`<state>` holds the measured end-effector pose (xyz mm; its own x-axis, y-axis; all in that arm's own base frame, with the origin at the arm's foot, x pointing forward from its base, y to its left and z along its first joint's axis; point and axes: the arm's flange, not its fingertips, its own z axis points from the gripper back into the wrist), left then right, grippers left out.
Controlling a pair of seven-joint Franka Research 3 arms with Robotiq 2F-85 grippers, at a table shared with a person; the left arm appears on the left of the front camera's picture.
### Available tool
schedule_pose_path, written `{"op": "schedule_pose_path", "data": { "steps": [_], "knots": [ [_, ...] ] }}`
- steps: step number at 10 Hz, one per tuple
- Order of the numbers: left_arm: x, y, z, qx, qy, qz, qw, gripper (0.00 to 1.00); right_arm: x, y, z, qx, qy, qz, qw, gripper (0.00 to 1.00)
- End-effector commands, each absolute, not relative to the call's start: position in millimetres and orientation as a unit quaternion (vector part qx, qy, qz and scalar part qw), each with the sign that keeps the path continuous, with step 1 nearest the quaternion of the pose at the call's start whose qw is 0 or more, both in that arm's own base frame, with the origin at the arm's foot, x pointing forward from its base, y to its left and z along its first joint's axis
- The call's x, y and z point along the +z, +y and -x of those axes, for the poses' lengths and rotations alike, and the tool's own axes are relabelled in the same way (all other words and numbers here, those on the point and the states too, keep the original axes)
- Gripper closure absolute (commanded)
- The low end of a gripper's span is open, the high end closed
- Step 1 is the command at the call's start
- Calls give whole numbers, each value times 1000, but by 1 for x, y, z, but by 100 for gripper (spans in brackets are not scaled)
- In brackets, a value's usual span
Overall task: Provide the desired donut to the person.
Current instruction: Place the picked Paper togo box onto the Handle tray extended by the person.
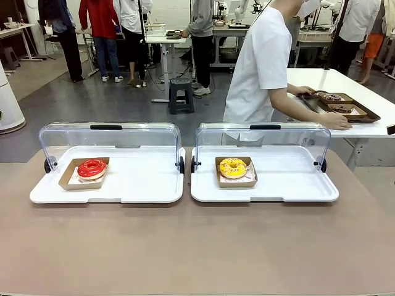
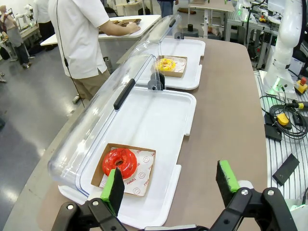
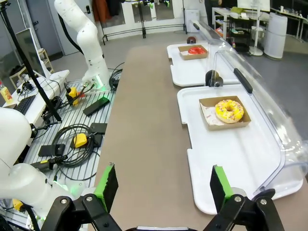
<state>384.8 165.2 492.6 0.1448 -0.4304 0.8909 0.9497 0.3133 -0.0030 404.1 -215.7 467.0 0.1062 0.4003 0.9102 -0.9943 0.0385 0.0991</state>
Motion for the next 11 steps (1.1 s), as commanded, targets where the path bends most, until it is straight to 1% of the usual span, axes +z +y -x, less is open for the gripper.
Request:
{"op": "schedule_pose_path", "data": {
  "steps": [1,11],
  "knots": [
    [494,167,-384,-500,-426,309,688,0,466,-215,-404,560,-364,-409,622,0],
    [494,167,-384,-500,-426,309,688,0,466,-215,-404,560,-364,-409,622,0]
  ]
}}
